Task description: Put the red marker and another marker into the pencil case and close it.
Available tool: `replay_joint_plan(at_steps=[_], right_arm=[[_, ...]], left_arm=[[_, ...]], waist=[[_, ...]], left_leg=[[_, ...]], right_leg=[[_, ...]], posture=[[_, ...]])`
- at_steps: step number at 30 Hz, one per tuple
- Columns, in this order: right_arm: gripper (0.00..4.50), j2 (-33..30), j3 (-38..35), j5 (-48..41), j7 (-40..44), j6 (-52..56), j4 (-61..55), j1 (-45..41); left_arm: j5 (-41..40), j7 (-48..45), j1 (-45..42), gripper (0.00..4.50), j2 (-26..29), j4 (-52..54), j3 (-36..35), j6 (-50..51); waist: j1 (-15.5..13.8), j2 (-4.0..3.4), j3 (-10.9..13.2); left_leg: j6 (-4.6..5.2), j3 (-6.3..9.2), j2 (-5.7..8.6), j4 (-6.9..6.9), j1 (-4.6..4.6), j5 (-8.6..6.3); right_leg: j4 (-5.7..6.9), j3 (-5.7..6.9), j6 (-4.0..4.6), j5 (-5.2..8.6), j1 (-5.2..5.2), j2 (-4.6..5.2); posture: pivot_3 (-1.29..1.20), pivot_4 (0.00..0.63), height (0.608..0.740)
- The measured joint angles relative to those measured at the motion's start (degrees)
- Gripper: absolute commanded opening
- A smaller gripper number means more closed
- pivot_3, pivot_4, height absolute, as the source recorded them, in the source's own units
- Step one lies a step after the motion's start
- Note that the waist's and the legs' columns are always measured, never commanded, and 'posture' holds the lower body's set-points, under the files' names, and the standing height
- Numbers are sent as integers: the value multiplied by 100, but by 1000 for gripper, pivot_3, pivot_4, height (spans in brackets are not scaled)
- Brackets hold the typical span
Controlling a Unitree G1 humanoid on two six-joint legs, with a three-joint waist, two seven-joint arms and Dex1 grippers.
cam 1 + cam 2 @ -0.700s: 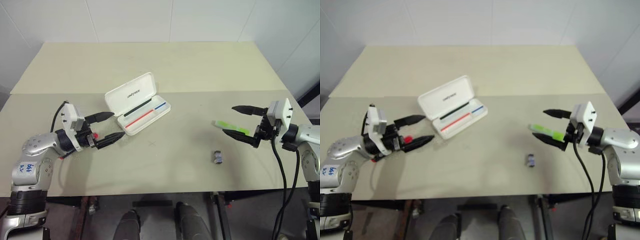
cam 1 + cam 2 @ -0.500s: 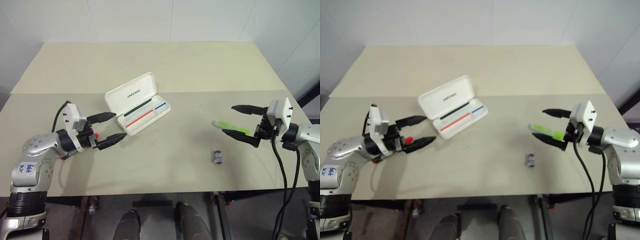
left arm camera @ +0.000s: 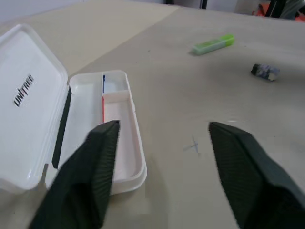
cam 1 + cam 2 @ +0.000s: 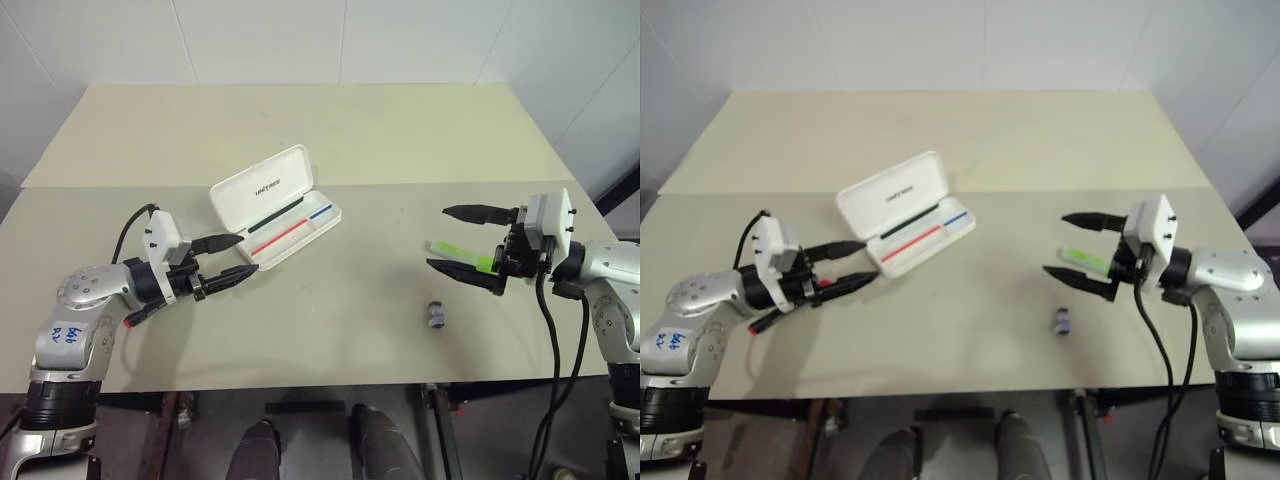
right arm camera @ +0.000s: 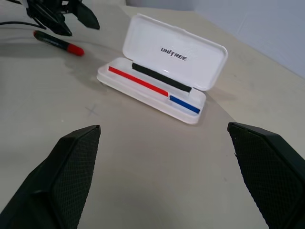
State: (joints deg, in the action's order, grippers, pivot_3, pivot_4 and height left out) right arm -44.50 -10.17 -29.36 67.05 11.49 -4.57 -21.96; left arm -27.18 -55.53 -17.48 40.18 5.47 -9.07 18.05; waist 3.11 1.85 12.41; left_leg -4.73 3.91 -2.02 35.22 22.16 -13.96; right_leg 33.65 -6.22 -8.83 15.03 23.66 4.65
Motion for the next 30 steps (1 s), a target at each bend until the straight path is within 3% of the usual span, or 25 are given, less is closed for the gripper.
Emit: replay_joint_plan(at_steps=[7, 30], right_arm=[[4500, 113, 36, -150, -234, 117, -438, 76], [4500, 462, 79, -343, -975, 350, -1392, 341]], left_arm=[[511, 500, -122, 2542, -352, 102, 765, 186], [1278, 1299, -497, 2542, -595, -209, 1027, 641]], waist=[[-24, 0, 0], [-19, 0, 0]], left_leg=[[0, 1, 0, 1, 0, 0], [0, 1, 0, 4, 0, 0]], right_leg=[[3, 0, -6, -3, 0, 0], [7, 0, -5, -3, 0, 0]], posture=[[0, 150, 740], [0, 150, 740]])
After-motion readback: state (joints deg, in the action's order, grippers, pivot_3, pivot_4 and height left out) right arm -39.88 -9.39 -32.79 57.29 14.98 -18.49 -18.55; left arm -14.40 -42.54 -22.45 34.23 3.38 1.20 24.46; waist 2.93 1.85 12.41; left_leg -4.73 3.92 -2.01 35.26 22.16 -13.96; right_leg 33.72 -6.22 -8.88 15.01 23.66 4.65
